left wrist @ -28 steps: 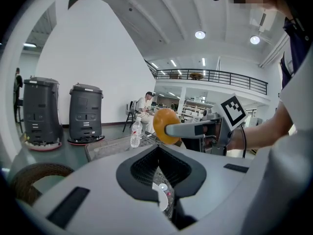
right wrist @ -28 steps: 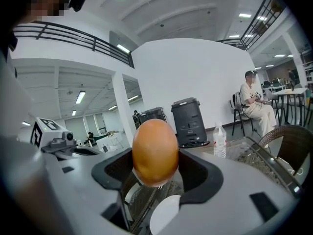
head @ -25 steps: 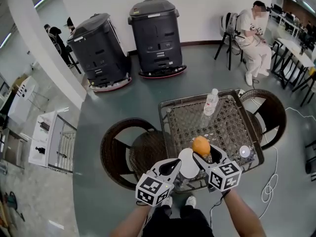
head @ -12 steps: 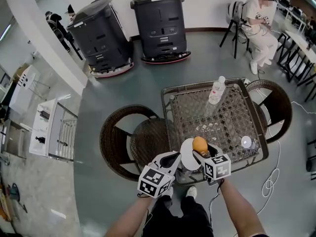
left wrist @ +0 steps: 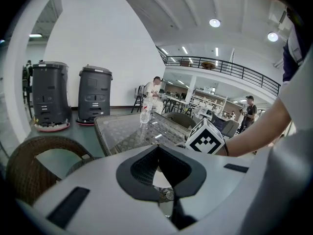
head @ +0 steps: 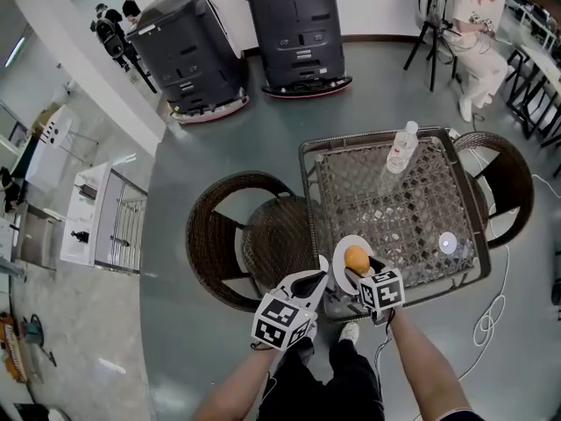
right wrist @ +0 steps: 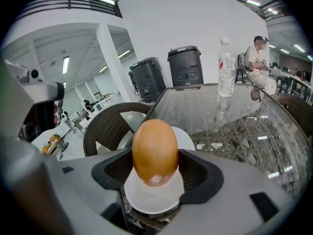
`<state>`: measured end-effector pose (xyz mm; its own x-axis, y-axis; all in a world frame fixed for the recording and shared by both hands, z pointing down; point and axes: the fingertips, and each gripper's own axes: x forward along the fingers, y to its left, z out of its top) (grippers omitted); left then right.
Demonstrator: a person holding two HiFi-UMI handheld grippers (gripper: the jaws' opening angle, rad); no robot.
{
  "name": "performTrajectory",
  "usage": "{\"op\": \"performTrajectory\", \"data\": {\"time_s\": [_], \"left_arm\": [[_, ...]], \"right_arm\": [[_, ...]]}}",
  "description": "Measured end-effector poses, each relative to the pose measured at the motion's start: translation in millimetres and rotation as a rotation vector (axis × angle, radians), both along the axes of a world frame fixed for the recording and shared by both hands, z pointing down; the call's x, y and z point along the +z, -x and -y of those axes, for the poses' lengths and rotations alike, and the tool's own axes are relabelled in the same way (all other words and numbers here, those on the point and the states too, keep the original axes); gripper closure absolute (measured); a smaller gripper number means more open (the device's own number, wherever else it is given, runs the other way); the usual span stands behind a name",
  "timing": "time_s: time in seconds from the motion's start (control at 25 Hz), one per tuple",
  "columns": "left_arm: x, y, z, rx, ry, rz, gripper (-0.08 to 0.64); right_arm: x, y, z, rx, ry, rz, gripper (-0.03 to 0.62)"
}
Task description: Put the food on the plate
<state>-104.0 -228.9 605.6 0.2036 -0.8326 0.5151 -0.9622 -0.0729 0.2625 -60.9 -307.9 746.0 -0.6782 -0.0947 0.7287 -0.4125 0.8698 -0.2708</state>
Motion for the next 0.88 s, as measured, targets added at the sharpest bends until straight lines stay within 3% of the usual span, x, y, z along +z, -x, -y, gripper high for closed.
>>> {"op": "performTrajectory", "data": {"time_s": [0.2,0.88], "left_arm": [[7,-2,-5,-0.012,0.019,-0.014,0.551],[18,-4,-11,-0.004,0.049,-0.032,0.551]], "right_arm": [[14,3,-5,-0.013,0.017,-0.029,0.293],[15,15,-4,0.019,0.068,-0.005,0.291]]}}
